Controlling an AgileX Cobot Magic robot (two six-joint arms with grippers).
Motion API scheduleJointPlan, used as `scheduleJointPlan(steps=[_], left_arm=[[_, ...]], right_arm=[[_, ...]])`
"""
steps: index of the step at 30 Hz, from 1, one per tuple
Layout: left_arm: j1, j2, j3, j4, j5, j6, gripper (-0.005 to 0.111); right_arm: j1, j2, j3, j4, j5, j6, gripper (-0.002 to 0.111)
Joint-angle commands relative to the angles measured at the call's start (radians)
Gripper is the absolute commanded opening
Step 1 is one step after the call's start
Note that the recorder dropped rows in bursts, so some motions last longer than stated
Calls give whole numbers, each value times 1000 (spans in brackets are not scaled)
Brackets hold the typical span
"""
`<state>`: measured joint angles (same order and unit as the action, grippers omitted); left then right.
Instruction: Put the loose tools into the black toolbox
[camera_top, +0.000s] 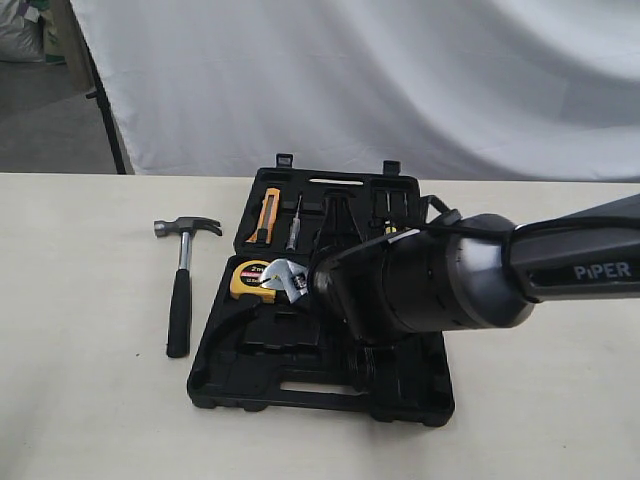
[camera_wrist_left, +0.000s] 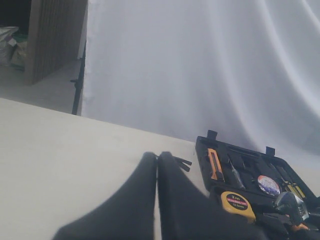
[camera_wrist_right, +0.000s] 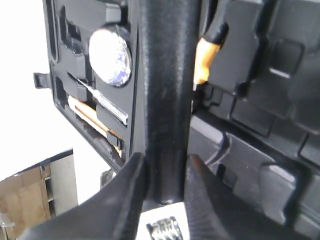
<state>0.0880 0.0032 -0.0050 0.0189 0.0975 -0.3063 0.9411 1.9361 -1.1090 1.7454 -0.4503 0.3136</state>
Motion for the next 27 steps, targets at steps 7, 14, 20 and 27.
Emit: scheduleJointPlan(steps=[7, 14, 20, 27], left_arm=[[-4, -3, -3, 3, -9, -5, 1], [-4, -3, -3, -6, -9, -5, 1], [-4, -3, -3, -4, -9, -5, 1], [-4, -3, -3, -4, -9, -5, 1]], right_arm=[[3, -11, -6, -1, -21, -14, 0], [5, -9, -6, -1, -50, -120, 0], [5, -9, -6, -35, -42, -187, 0], [5, -9, -6, -105, -39, -239, 0]])
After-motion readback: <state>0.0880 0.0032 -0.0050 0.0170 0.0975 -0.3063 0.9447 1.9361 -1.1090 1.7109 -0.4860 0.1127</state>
